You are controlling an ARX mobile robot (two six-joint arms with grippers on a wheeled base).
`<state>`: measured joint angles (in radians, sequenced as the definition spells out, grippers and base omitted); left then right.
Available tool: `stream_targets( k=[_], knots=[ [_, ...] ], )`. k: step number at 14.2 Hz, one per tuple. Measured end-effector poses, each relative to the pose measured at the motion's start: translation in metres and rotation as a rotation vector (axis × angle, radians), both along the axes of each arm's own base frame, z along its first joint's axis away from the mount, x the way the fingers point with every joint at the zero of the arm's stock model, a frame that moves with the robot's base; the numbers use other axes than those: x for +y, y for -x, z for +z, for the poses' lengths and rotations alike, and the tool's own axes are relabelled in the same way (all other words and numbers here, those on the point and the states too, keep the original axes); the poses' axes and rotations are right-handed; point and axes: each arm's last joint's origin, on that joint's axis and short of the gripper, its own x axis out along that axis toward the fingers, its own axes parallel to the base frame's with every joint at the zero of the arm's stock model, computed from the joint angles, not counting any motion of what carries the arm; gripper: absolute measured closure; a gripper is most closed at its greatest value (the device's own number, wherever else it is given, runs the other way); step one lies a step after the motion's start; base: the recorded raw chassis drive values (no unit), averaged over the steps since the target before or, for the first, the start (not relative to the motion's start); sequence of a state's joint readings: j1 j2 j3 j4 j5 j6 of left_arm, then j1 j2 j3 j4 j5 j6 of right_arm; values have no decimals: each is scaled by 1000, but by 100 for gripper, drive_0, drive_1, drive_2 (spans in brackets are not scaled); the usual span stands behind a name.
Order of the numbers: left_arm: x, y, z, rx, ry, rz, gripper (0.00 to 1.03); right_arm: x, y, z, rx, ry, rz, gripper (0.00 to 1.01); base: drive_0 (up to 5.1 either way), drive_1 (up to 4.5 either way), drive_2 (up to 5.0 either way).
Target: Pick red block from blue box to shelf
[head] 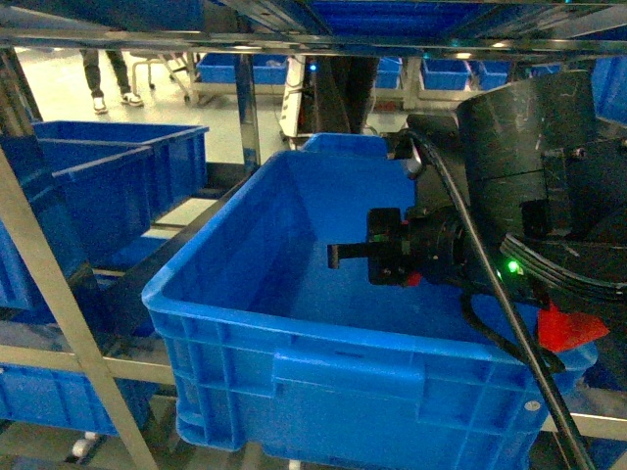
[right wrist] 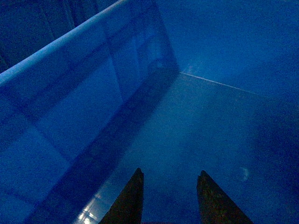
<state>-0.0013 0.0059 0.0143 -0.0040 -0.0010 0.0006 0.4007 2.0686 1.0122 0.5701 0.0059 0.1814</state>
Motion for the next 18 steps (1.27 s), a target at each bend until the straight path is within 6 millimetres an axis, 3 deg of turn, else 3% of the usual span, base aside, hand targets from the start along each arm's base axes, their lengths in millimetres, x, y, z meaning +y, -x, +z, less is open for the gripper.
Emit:
stream_targets(
  k=[3,4,9,12,14,18],
  knots=[
    [0,0,0,0,0,0,5,9,0,-2,-12,22,14,74,0,0,0],
    [0,0,0,0,0,0,5,12,0,-2,-17,31,6,70,0,0,0],
    [0,0,0,0,0,0,5,12,2,-2,-27,22,16,10,0,0,0],
    [0,0,0,0,0,0,5,10,5,-3,-21,20,16,1,0,0,0],
    [0,0,0,0,0,0,5,4,14,1,-12,13,15,3,0,0,0],
    [0,0,0,0,0,0,5,-20,44,37,-52,-64,-12,3,0,0,0]
  ],
)
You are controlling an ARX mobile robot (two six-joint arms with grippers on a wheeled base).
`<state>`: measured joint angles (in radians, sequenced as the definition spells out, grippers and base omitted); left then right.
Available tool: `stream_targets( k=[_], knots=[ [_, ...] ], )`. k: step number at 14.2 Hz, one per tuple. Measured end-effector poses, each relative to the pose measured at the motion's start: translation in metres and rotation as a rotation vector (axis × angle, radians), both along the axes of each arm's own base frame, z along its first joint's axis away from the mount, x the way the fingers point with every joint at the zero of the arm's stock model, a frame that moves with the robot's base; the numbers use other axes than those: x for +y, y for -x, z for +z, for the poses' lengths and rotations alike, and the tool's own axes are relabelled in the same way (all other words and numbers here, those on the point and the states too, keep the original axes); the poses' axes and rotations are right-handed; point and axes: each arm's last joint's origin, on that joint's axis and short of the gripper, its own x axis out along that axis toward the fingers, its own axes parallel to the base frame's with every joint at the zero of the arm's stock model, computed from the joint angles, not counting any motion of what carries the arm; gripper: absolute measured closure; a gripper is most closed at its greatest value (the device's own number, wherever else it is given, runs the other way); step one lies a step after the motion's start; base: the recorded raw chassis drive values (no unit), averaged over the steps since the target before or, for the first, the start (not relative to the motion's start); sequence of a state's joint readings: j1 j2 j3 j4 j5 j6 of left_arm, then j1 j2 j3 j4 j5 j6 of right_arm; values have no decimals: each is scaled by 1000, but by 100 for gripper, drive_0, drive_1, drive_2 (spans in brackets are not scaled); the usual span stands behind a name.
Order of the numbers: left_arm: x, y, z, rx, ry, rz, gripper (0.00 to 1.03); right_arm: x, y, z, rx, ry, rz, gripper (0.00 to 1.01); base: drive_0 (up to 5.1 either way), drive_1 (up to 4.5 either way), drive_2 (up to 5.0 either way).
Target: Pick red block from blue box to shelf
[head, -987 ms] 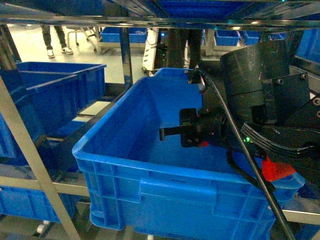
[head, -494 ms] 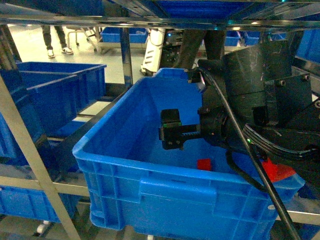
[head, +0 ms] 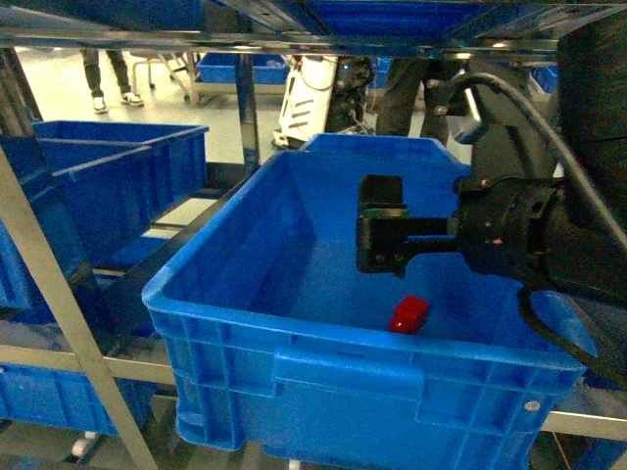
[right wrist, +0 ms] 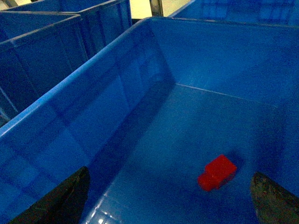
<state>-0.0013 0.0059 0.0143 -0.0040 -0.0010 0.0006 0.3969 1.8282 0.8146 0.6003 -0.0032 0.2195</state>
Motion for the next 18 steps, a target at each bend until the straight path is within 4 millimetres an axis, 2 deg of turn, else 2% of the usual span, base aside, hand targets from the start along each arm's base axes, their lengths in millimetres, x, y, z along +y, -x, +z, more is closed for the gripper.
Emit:
stream_targets(
  k=[3,7,9,12,15,17,18],
  knots=[
    [0,0,0,0,0,0,5,-12,22,9,32,-40,6,3,0,0,0],
    [0,0,0,0,0,0,5,-25,62,18,39,-96,31,3,0,0,0],
    [0,0,0,0,0,0,5,-29,80,37,-8,-131,62,3,0,0,0],
    [0,0,0,0,0,0,5,-40,107,37,-30,-135,42,3,0,0,0],
    [0,0,0,0,0,0,5,-65,147,44,-194,-50,-55,3,0,0,0],
    [0,0,0,0,0,0,5,-92,170,45,-260,-21,-126,3,0,0,0],
    [0,0,0,0,0,0,5,-105,178,54,-338,1,-174,3,0,0,0]
  ],
)
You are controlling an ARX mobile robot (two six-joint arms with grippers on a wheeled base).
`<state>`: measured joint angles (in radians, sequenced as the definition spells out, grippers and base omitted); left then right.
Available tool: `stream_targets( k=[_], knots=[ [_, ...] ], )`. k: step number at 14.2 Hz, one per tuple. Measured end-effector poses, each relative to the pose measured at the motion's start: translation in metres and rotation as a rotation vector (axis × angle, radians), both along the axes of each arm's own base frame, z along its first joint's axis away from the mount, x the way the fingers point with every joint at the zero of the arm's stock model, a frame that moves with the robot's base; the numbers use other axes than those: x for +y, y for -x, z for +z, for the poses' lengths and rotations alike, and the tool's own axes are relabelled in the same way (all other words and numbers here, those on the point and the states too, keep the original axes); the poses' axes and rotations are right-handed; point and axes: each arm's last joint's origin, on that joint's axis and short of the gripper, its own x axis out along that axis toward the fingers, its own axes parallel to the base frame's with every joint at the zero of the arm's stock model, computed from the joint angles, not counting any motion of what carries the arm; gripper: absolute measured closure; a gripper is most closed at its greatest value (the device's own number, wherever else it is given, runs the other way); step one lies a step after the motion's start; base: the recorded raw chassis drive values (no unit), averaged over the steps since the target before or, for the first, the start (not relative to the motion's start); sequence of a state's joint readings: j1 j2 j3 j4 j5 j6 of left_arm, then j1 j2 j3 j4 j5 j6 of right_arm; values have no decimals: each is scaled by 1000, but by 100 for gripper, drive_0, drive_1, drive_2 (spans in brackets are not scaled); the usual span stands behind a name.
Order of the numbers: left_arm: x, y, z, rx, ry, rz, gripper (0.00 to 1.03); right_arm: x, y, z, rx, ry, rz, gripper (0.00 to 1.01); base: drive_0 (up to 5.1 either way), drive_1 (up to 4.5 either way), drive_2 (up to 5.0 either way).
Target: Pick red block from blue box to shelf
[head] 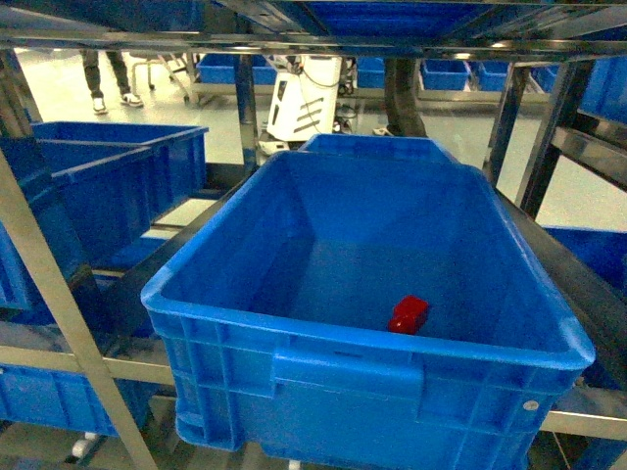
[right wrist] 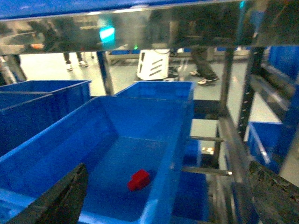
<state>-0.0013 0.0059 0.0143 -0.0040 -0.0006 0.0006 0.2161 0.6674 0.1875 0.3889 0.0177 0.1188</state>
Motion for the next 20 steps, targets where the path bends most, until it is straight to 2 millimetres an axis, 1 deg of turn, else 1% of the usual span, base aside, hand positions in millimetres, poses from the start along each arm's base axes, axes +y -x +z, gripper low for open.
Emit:
stream_targets(
  k=[1,2,3,4,5,6,7,11,12,15,16,17,18,19,20],
  knots=[
    [0,0,0,0,0,0,5,-14,9,8,-38,10,-73,3,0,0,0],
    [0,0,0,0,0,0,5,-21,16,8,-25,15,-134,3,0,0,0],
    [0,0,0,0,0,0,5,-20,24,8,-20,16,-140,3,0,0,0],
    [0,0,0,0,0,0,5,-19,26,11,-44,12,-140,3,0,0,0],
    [0,0,0,0,0,1,5,-21,27,11,-109,38,-182,15,0,0,0],
    [0,0,0,0,0,0,5,-26,30,2,-100,74,-173,29,0,0,0],
    [0,0,0,0,0,1,5,-33,31,-5,-87,86,-214,42,0,0,0],
    [0,0,0,0,0,0,5,-33,38,-16,-98,101,-193,93,0,0,0],
    [0,0,0,0,0,0,5,-33,39,-18,-95,103,-193,99,0,0,0],
    [0,0,0,0,0,0,5,-33,42,-21,-105,104,-193,99,0,0,0],
    [0,0,0,0,0,0,5,-33,47,-29,-69,107,-192,99,0,0,0],
    [0,0,0,1,0,2,5,-32,53,-33,-81,107,-189,99,0,0,0],
    [0,0,0,0,0,0,5,-33,53,-32,-95,106,-192,99,0,0,0],
    [0,0,0,0,0,0,5,-33,53,-31,-104,105,-192,90,0,0,0],
    [0,0,0,0,0,0,5,-33,53,-31,-107,105,-193,79,0,0,0]
  ],
)
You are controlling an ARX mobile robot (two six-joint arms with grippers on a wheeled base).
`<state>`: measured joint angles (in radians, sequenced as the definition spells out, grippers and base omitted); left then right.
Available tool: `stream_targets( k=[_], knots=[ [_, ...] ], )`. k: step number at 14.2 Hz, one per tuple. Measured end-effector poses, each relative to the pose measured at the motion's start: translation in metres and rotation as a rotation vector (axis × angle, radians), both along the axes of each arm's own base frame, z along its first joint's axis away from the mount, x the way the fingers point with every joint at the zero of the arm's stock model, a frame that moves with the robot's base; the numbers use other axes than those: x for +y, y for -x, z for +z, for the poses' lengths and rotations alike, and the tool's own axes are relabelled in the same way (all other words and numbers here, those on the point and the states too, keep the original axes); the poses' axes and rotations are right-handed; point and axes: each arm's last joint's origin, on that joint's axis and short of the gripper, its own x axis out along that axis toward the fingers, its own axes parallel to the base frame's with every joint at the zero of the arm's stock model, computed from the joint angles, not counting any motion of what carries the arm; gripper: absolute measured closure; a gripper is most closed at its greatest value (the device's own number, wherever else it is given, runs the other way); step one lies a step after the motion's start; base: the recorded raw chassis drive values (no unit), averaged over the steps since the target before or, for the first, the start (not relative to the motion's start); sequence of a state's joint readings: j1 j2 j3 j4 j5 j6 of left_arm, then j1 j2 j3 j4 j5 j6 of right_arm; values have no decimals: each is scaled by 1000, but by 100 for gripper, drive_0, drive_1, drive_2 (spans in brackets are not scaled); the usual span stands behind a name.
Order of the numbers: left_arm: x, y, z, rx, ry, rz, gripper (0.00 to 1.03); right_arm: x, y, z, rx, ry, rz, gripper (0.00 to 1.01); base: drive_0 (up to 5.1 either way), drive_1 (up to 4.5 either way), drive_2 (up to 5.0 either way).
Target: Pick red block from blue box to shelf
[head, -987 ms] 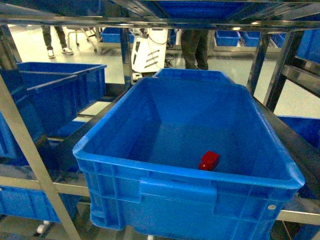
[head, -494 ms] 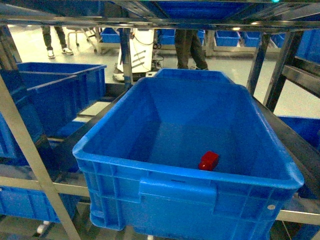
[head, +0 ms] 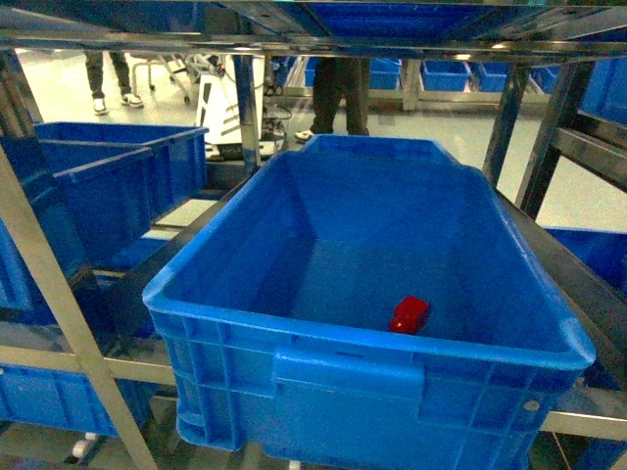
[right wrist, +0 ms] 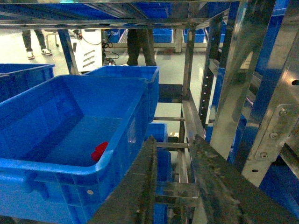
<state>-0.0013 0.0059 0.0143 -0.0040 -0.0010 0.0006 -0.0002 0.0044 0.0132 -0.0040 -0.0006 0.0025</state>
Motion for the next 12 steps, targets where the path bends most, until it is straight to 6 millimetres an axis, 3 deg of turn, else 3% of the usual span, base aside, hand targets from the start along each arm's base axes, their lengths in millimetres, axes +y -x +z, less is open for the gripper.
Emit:
stream_targets(
  k=[7,12],
  knots=[
    [0,0,0,0,0,0,5,0,0,0,0,0,0,1,0,0,0],
    [0,0,0,0,0,0,5,0,0,0,0,0,0,3,0,0,0]
  ],
)
